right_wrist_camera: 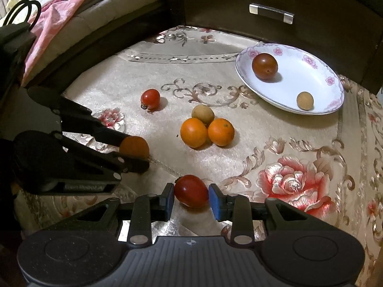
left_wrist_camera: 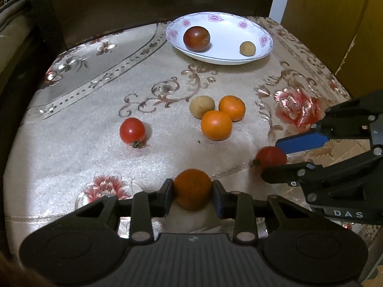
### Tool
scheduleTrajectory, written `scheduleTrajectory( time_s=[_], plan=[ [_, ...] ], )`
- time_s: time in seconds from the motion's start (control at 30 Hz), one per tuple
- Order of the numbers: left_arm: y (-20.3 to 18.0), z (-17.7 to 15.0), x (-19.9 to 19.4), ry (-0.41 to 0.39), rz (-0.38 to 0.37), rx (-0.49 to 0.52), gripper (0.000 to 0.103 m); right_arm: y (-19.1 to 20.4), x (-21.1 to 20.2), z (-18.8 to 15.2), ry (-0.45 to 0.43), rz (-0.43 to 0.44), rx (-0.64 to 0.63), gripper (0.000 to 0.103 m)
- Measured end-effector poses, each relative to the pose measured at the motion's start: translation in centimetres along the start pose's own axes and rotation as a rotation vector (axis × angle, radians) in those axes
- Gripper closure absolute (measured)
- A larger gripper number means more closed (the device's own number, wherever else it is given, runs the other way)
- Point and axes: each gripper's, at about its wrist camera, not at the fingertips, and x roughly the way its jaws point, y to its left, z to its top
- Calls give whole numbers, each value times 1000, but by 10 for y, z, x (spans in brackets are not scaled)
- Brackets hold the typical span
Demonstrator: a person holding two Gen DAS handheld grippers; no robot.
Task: Organize fruits
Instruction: 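Carry the orange and red tomato in both grippers to the white bowl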
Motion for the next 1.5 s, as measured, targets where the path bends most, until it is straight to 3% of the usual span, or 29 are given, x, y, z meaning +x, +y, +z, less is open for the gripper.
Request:
scheduleTrajectory(
  time_s=[0.57,0.83,1.23,1.5],
  plan=[
    [-19,2,-13,-1,79,-11,62,-7,-2,-4,11,12,33,78],
    [-25,49,-26,-96,59,2,61,-28,-36,6,-90,-11,110,78],
    [-20,105,4,-145,11,-35,62,-87,-35,37,-179,-82,246,78],
    [-20,131,20,-166,0,-35,61,-104,-22,51,-197,-102,269,78]
  ],
)
